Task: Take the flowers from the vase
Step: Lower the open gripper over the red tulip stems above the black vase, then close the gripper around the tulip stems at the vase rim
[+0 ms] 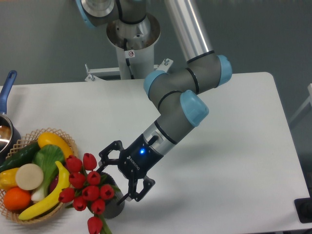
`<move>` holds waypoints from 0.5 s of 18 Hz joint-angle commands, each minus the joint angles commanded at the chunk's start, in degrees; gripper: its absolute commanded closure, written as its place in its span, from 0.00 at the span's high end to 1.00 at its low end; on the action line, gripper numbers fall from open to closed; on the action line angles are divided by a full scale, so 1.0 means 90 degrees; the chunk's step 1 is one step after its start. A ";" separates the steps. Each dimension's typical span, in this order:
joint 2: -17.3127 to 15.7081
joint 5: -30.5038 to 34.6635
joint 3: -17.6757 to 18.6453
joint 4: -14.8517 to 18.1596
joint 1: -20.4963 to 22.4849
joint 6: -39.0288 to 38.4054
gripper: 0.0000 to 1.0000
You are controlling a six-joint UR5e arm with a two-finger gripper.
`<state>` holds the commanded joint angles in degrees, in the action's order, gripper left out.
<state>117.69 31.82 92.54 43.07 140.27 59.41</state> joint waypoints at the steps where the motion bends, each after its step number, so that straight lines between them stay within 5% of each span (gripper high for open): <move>1: -0.0039 -0.0010 0.0078 0.0000 -0.0010 0.0029 1.00; 9: -0.0186 -0.0010 0.0314 0.0000 -0.0088 0.0098 1.00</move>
<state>116.01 31.73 95.36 43.07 139.48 60.29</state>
